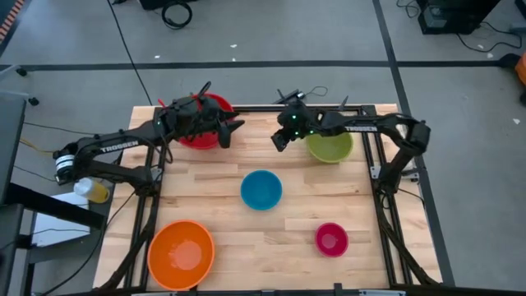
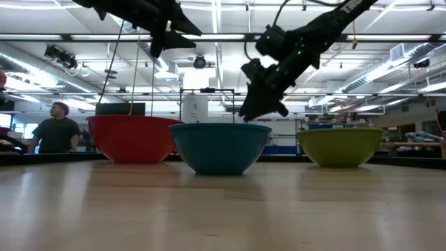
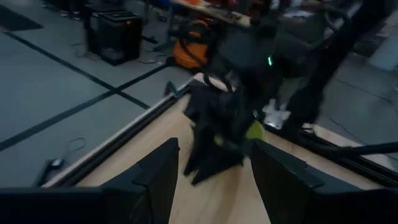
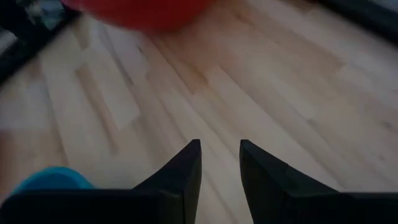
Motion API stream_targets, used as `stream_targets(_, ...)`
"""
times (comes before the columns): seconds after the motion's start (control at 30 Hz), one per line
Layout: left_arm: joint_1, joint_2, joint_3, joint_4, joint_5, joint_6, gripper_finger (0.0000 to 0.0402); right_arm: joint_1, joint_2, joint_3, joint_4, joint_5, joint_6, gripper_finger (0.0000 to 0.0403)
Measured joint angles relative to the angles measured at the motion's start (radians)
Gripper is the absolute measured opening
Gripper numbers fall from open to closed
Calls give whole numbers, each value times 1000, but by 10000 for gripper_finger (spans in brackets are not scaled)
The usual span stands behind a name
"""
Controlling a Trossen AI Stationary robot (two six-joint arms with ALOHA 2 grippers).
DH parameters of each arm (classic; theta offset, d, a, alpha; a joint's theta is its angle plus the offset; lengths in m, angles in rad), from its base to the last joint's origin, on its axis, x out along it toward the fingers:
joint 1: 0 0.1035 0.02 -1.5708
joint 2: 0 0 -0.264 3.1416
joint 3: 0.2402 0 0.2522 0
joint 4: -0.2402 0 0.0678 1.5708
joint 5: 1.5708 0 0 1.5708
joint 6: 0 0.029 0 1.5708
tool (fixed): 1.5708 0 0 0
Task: Nest bowls inside each other
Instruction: Stack the orange bowl into the red bowl
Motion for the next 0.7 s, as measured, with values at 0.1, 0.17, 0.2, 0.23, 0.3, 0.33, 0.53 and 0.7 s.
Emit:
stream_targets(0.1,2,-10,7,-82,-58,-39,201,-19,27,0,-14,31,0,116)
stream_targets(0.17,3,-11,11,-109,-81,-78,201,-45,20,0,-55,74,-5,116)
stream_targets(0.2,3,-11,11,-127,-86,-98,201,-59,10,0,-73,92,-20,117)
stream_targets(0.23,2,-11,11,-145,-87,-116,201,-76,-2,0,-92,106,-44,117)
stream_targets(0.3,1,-8,11,-176,-88,-149,201,-113,-32,0,-119,115,-87,117)
stream_targets(0.33,1,-5,11,-191,-88,-164,201,-133,-46,0,-128,119,-107,117)
stream_targets(0.53,-9,9,11,-361,-90,-309,201,-244,-76,0,-142,75,-135,117)
stream_targets(0.7,-100,11,10,-627,-31,-401,201,-267,-76,0,-147,-64,-122,117)
